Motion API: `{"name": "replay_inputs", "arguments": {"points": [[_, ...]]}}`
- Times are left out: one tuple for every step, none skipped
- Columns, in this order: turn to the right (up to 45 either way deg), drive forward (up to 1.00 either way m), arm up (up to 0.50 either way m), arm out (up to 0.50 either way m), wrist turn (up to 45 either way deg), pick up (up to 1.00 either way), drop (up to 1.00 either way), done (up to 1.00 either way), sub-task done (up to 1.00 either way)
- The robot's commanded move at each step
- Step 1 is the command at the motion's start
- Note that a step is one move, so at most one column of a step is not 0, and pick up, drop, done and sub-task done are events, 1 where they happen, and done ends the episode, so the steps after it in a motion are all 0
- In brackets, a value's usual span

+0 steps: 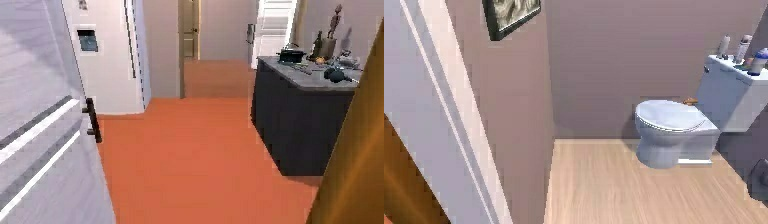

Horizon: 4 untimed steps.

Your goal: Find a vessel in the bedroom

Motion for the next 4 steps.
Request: {"name": "replay_inputs", "arguments": {"points": [[9.0,0.0,0.0,0.0,0.0,0.0,0.0,0.0,0.0],[0.0,1.0,0.0,0.0,0.0,0.0,0.0,0.0,0.0],[0.0,1.0,0.0,0.0,0.0,0.0,0.0,0.0,0.0],[0.0,0.95,0.0,0.0,0.0,0.0,0.0,0.0,0.0]]}}
